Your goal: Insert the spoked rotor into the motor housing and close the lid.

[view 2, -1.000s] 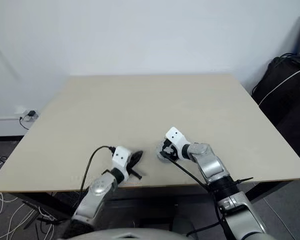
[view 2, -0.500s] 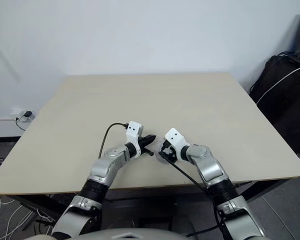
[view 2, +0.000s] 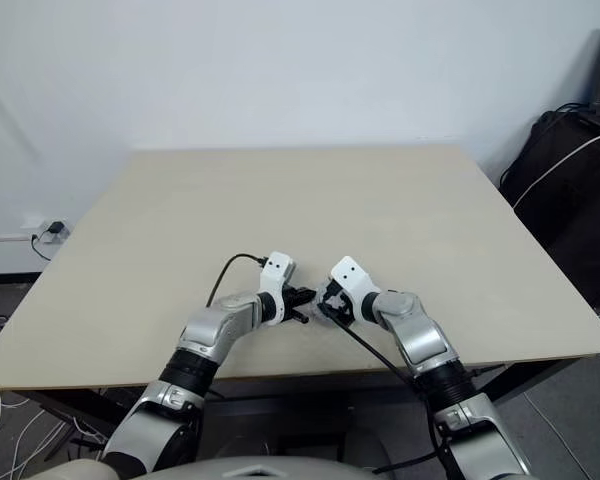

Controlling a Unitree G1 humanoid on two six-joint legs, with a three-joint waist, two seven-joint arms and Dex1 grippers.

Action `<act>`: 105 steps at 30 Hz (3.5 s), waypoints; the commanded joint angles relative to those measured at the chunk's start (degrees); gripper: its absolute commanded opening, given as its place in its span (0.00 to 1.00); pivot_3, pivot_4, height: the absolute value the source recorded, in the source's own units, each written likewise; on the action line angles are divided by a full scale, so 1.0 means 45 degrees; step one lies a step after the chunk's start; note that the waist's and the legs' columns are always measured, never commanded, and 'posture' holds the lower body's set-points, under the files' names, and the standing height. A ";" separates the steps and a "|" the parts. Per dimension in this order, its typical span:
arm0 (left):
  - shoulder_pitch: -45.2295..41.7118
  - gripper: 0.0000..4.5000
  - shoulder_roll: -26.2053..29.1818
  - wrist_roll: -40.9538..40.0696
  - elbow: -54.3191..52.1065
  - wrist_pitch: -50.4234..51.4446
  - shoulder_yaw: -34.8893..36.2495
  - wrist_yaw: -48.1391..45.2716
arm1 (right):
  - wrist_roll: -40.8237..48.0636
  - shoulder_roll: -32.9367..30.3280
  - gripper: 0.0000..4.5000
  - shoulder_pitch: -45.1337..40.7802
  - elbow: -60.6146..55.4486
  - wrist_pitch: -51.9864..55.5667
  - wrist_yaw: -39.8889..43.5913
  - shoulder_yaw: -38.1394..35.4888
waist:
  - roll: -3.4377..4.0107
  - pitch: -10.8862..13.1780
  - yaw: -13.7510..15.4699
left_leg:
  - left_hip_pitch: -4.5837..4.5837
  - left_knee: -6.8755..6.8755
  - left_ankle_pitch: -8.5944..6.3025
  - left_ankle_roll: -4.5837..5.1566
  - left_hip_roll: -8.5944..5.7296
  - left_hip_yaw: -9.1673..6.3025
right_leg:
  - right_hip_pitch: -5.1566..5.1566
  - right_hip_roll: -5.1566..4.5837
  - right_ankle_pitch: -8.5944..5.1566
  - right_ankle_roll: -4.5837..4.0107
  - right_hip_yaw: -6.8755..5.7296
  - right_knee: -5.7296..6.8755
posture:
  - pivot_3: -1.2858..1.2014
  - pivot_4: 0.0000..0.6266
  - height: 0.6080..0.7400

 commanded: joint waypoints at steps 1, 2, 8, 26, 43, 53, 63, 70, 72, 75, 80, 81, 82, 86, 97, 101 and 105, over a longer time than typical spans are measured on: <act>-0.0247 0.00 0.0067 0.0092 -0.0271 0.0501 -0.0286 -0.0186 | -0.0341 -0.0201 0.71 0.0199 0.0550 0.0541 -0.0128 0.0152 | 0.0001 -0.0001 0.0002 | 0.0000 0.0001 -0.0003 -0.0006 0.0000 -0.0001 | 0.0002 0.0000 0.0000 0.0000 -0.0001 0.0000 | 0.52 0.00 1.00; -0.0262 0.00 0.0068 0.0089 -0.0266 0.0569 -0.0329 -0.0225 | -0.0341 -0.0203 0.71 0.0192 0.0553 0.0543 -0.0122 0.0164 | 0.0003 -0.0002 0.0001 | 0.0001 0.0002 -0.0004 -0.0008 0.0000 -0.0001 | 0.0003 0.0000 0.0000 0.0001 0.0000 0.0000 | 0.52 0.00 1.00; -0.0368 0.00 -0.0009 0.0232 -0.0164 0.0800 -0.0591 -0.0229 | -0.0331 -0.0297 0.71 0.0289 0.0445 0.0543 -0.0053 0.0194 | 0.0003 -0.0005 0.0007 | 0.0002 0.0002 -0.0005 -0.0010 -0.0001 -0.0004 | 0.0005 -0.0001 0.0000 0.0001 0.0000 0.0001 | 0.52 0.00 1.00; -0.0476 0.00 -0.0121 0.0379 -0.0015 0.0710 -0.0637 -0.0396 | 0.1027 -0.2626 0.99 0.2965 -0.3586 0.1693 0.0685 -0.1686 | -0.0028 0.0001 0.0182 | -0.0045 0.0009 -0.0024 0.0017 -0.0029 -0.0031 | -0.0002 -0.0039 -0.0032 0.0046 0.0002 -0.0019 | 0.52 0.00 1.00; -0.0528 0.00 -0.0031 0.0508 0.0031 0.0487 -0.0761 -0.0590 | 0.5653 0.2121 0.99 0.2789 -0.3014 0.3559 -0.2696 -0.6969 | -0.0040 0.0031 0.0191 | -0.0157 0.0002 -0.0015 0.0015 -0.0035 -0.0034 | -0.0074 -0.0037 -0.0027 0.0032 0.0024 -0.0005 | 0.52 0.00 1.00; -0.0464 0.00 0.0015 0.0552 -0.0057 0.0426 -0.0758 -0.0589 | 0.6710 0.3147 0.99 0.2125 -0.1605 0.4523 -0.3261 -0.7132 | -0.0014 0.0025 0.0134 | -0.0153 -0.0002 0.0012 0.0065 -0.0036 -0.0031 | -0.0075 -0.0035 -0.0032 0.0024 0.0024 0.0002 | 0.52 0.00 1.00; -0.0540 0.00 0.0008 0.0603 0.0041 0.0283 -0.0733 -0.0650 | 0.8286 0.3754 0.99 0.1820 -0.1055 0.6212 -0.3403 -0.7847 | 0.0006 0.0013 0.0038 | -0.0150 -0.0001 0.0013 0.0067 -0.0036 -0.0031 | -0.0073 -0.0034 -0.0032 0.0022 0.0025 0.0005 | 0.52 0.00 1.00; -0.0522 0.00 0.0048 0.0613 0.0054 0.0224 -0.0765 -0.0712 | 0.9735 0.4085 0.99 0.1614 -0.0550 0.7039 -0.3198 -0.8872 | 0.0019 0.0005 -0.0088 | -0.0150 -0.0013 0.0013 0.0070 -0.0035 -0.0031 | -0.0078 -0.0031 -0.0034 0.0015 0.0028 0.0006 | 0.52 0.00 1.00; -0.0492 0.00 0.0065 0.0611 0.0033 0.0224 -0.0781 -0.0715 | 0.9917 0.4165 0.99 0.1628 -0.0528 0.7139 -0.3198 -0.8921 | 0.0024 0.0002 -0.0117 | -0.0150 -0.0013 0.0013 0.0070 -0.0035 -0.0030 | -0.0077 -0.0031 -0.0034 0.0015 0.0029 0.0007 | 0.52 0.00 1.00; -0.0467 0.00 0.0084 0.0602 0.0016 0.0221 -0.0783 -0.0707 | 1.0144 0.4334 0.99 0.1662 -0.0509 0.7290 -0.3225 -0.8999 | 0.0029 -0.0002 -0.0149 | -0.0149 -0.0012 0.0013 0.0069 -0.0035 -0.0029 | -0.0079 -0.0030 -0.0034 0.0015 0.0030 0.0009 | 0.52 0.00 1.00; -0.0438 0.00 0.0088 0.0584 -0.0008 0.0200 -0.0756 -0.0680 | 1.0407 0.4608 0.99 0.2074 -0.1018 0.7579 -0.3143 -0.8789 | 0.0031 -0.0003 -0.0159 | -0.0149 -0.0013 0.0014 0.0068 -0.0031 -0.0026 | -0.0083 -0.0026 -0.0034 0.0015 0.0034 0.0015 | 0.52 0.00 1.00; -0.0434 0.00 0.0085 0.0581 -0.0013 0.0200 -0.0754 -0.0679 | 1.0437 0.4631 0.99 0.2139 -0.1077 0.7590 -0.3155 -0.8760 | 0.0032 -0.0004 -0.0162 | -0.0149 -0.0014 0.0013 0.0068 -0.0030 -0.0026 | -0.0085 -0.0026 -0.0034 0.0014 0.0036 0.0015 | 0.52 0.00 1.00; -0.0426 0.00 0.0082 0.0583 -0.0016 0.0198 -0.0757 -0.0680 | 1.0487 0.4661 0.99 0.2202 -0.1124 0.7608 -0.3175 -0.8777 | 0.0032 -0.0004 -0.0163 | -0.0150 -0.0014 0.0013 0.0068 -0.0030 -0.0024 | -0.0086 -0.0025 -0.0034 0.0014 0.0039 0.0015 | 0.52 0.00 1.00; -0.0433 0.00 0.0055 0.0611 0.0022 0.0178 -0.0746 -0.0699 | 1.0614 0.4689 0.99 0.2360 -0.1298 0.7717 -0.3208 -0.8832 | 0.0033 -0.0004 -0.0161 | -0.0150 -0.0013 0.0012 0.0069 -0.0031 -0.0021 | -0.0087 -0.0027 -0.0034 0.0015 0.0041 0.0015 | 0.52 0.00 1.00; -0.0498 0.00 0.0030 0.0672 0.0145 0.0089 -0.0713 -0.0750 | 1.0939 0.4650 0.99 0.2577 -0.1402 0.7410 -0.3435 -0.9176 | 0.0035 -0.0005 -0.0156 | -0.0151 -0.0014 0.0013 0.0068 -0.0031 -0.0019 | -0.0090 -0.0026 -0.0034 0.0015 0.0042 0.0016 | 0.52 0.00 1.00; -0.0470 0.00 0.0044 0.0697 0.0113 0.0093 -0.0696 -0.0764 | 1.1084 0.4559 0.99 0.2679 -0.1450 0.7414 -0.3491 -0.9264 | 0.0035 -0.0005 -0.0153 | -0.0150 -0.0014 0.0012 0.0070 -0.0031 -0.0019 | -0.0090 -0.0026 -0.0034 0.0015 0.0042 0.0016 | 0.52 0.00 1.00; -0.0445 0.00 0.0060 0.0705 0.0097 0.0095 -0.0684 -0.0754 | 1.1333 0.4476 0.99 0.2786 -0.1548 0.7413 -0.3601 -0.9382 | 0.0036 -0.0005 -0.0148 | -0.0151 -0.0014 0.0012 0.0070 -0.0031 -0.0020 | -0.0089 -0.0026 -0.0034 0.0014 0.0043 0.0015 | 0.52 0.00 1.00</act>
